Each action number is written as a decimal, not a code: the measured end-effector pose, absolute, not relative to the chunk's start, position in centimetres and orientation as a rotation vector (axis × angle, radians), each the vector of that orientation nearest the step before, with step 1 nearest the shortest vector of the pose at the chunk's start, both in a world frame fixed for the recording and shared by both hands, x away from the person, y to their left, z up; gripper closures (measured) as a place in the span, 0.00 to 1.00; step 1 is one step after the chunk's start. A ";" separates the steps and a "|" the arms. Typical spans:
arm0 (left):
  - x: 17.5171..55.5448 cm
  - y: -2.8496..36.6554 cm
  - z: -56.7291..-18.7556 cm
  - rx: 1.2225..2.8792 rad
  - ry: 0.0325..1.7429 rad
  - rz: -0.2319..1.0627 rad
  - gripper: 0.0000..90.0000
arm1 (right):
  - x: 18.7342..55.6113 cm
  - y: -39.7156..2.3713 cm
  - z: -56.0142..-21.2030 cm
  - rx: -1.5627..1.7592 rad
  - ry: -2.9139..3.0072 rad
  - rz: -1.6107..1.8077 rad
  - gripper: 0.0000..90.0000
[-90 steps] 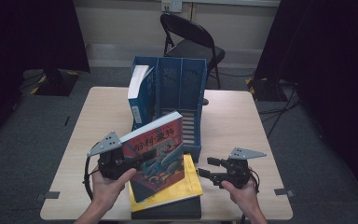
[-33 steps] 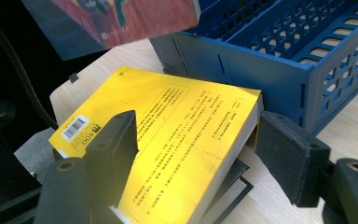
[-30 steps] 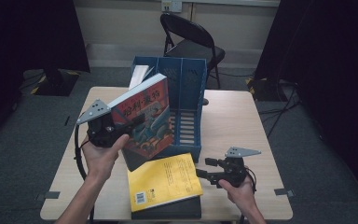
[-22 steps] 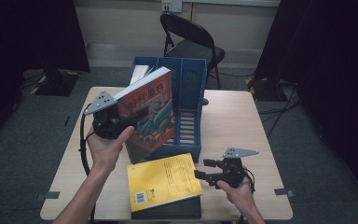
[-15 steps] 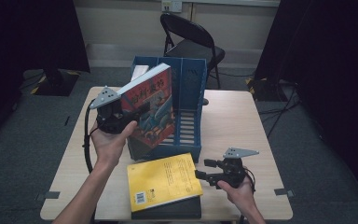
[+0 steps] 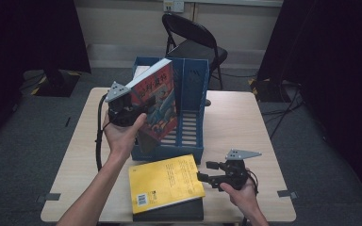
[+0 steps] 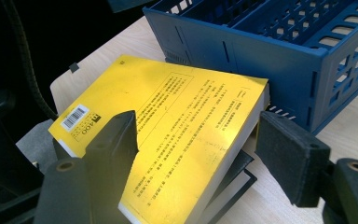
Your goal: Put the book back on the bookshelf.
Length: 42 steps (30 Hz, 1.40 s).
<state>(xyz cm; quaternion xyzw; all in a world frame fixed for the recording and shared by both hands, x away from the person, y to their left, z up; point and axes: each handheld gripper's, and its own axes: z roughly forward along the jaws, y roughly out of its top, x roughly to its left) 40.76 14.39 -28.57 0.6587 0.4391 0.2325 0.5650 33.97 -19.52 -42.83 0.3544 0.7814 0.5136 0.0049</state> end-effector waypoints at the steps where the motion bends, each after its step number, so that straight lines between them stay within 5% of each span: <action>1: 41.0 14.3 -28.6 1.551 1.042 0.550 0.83 | 33.9 -19.5 -42.8 1.109 2.449 1.606 0.32; 42: 46.2 9.2 -31.9 1.516 1.166 0.685 0.83 | 33.7 -18.9 -43.6 1.065 2.536 1.576 0.34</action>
